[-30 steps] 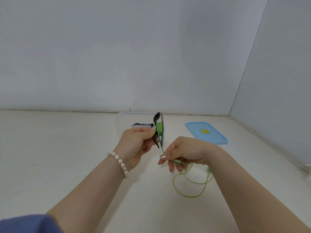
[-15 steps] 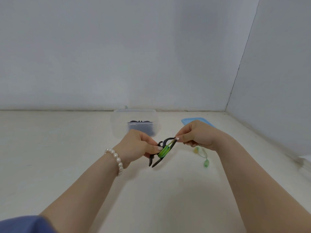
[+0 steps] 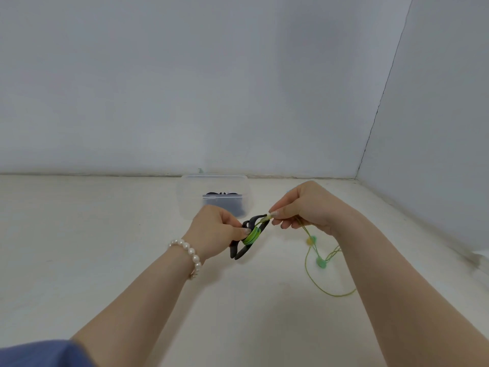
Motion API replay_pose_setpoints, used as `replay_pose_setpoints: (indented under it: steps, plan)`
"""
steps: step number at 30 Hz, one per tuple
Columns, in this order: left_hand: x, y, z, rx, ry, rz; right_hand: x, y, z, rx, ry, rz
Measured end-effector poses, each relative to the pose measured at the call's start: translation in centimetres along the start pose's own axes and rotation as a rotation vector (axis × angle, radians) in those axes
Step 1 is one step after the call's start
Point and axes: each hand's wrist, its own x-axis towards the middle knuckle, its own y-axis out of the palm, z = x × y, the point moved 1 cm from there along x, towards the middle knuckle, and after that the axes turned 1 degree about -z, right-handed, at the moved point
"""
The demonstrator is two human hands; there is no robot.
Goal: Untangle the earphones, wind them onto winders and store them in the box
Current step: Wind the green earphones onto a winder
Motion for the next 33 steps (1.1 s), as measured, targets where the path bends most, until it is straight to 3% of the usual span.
replay_pose_setpoints:
  steps: [5,10,14,19,26,33]
  plan:
    - [0.4,-0.2,0.3,-0.017,-0.003,-0.127,-1.0,1.7,1.6,0.043,-0.099,0.069]
    - [0.1,-0.5,-0.1,-0.365,-0.069,-0.198,-1.3,4.1,1.9,0.192,-0.150,0.170]
    - [-0.2,-0.5,-0.4,-0.639,-0.124,-0.184,-1.1,5.0,1.2,0.331,-0.068,0.271]
    - [-0.4,-0.6,-0.8,-0.813,-0.138,-0.121,-0.8,5.4,-0.1,0.245,0.065,0.351]
    - [-0.9,-0.5,-1.1,-0.637,-0.067,0.060,-0.2,3.7,-1.1,0.121,0.118,0.289]
    - [-0.9,-0.1,-0.8,-0.229,-0.002,0.242,0.1,1.3,-1.5,-0.113,0.074,0.126]
